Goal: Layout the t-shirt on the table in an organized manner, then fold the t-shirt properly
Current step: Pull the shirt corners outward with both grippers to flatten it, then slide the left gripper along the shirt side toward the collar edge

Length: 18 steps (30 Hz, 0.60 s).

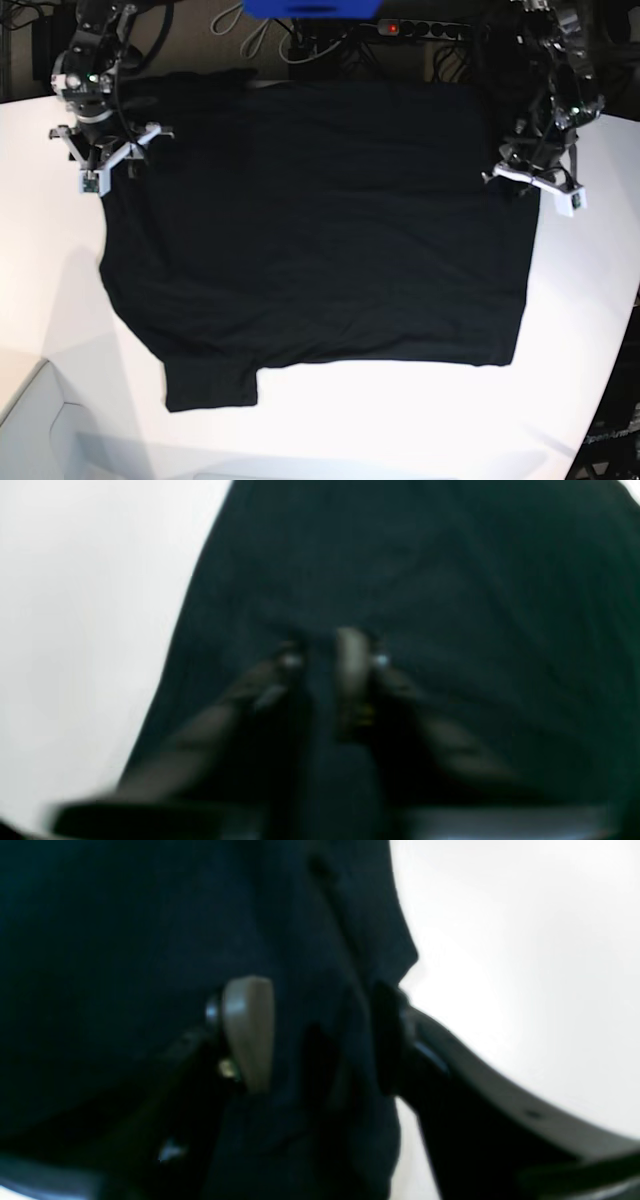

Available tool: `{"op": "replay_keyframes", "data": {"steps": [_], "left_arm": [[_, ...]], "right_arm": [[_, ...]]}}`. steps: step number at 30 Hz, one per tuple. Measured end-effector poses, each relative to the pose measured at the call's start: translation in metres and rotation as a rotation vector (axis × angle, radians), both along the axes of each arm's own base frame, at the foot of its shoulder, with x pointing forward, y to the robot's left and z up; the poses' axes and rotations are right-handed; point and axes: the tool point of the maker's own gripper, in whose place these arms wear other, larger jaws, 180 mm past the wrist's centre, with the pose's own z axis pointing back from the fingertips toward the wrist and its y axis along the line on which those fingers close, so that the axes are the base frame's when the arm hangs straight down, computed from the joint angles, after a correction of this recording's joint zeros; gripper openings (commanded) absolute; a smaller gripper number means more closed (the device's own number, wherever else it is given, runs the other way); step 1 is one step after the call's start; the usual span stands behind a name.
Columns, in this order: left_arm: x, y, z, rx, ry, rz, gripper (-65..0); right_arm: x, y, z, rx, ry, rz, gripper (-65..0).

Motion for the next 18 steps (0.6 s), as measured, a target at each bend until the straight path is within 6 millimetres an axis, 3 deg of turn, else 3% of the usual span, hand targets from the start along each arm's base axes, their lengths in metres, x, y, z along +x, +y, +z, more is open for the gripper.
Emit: {"op": "replay_keyframes", "data": {"steps": [4, 5, 11, 18], "left_arm": [[-0.003, -0.003, -0.004, -0.011, 0.025, -0.008, -65.0], [-0.002, -0.003, -0.003, -0.012, 0.023, -0.008, -65.0], [-0.002, -0.004, -0.004, -0.015, 0.030, -0.015, -64.9], [0.032, -0.005, 0.020, -0.014, -0.060, -0.016, -64.9]], "right_arm": [[0.006, -0.002, 0.001, -0.002, 0.001, -0.006, -63.9], [0.008, -0.002, 0.003, -0.001, -0.008, -0.006, -65.0], [0.008, 0.005, 0.001, 0.020, -0.008, -0.012, -65.0], [0.004, 0.007, -0.009, 0.037, 0.016, -0.019, -65.0]]}}
